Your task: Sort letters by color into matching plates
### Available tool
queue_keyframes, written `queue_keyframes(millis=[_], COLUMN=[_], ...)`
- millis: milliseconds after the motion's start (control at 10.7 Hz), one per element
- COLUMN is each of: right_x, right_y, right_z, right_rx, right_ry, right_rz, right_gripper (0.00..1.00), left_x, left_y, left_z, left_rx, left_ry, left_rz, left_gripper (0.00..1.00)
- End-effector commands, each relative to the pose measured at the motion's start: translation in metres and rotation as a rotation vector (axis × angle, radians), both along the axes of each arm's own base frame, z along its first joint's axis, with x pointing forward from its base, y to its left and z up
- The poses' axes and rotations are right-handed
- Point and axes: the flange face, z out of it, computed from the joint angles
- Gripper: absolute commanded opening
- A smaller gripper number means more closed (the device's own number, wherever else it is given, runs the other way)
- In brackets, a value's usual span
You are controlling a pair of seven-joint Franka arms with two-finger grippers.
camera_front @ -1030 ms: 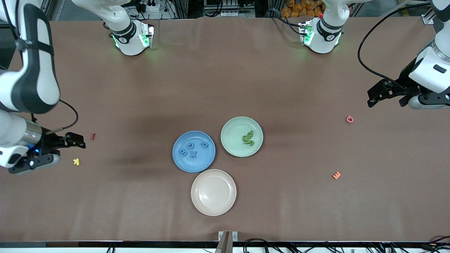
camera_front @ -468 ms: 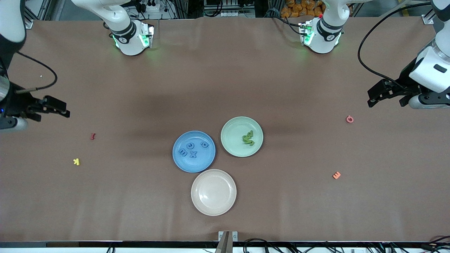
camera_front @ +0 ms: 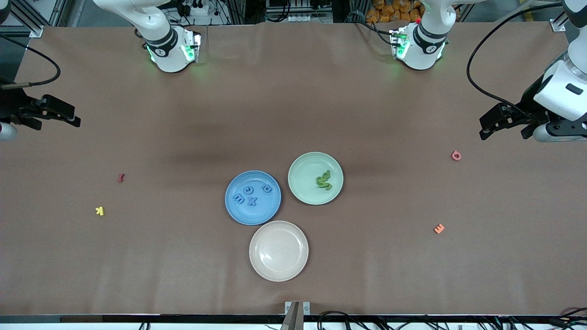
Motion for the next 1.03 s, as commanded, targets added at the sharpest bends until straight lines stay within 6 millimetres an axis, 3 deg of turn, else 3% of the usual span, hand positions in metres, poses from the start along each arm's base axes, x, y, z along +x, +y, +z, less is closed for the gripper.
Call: queue_keyframes(millis=[0,562,936], right_x=[-0.014,-0.009,-0.008], right_y=[-0.001,0.001,-0.006], right_z=[0.014,0.019,0.034], right_rx=[-0.013,-0.015,-0.016], right_ry=[-0.018,-0.051,-0.076], right_rz=[-0.026,-0.025,-0.038], right_gripper=[1.0,1.0,1.0], left_x=[-0.002,-0.002,-0.002], left_y=[0.0,0.001,0.001], left_z=[0.006,0.006,0.006], left_rx=[0.018,0.016,0.018], left_ry=[-0.011,-0.011,-0.013], left_rz=[-0.018,-0.017,-0.018], left_gripper=[1.0,1.0,1.0])
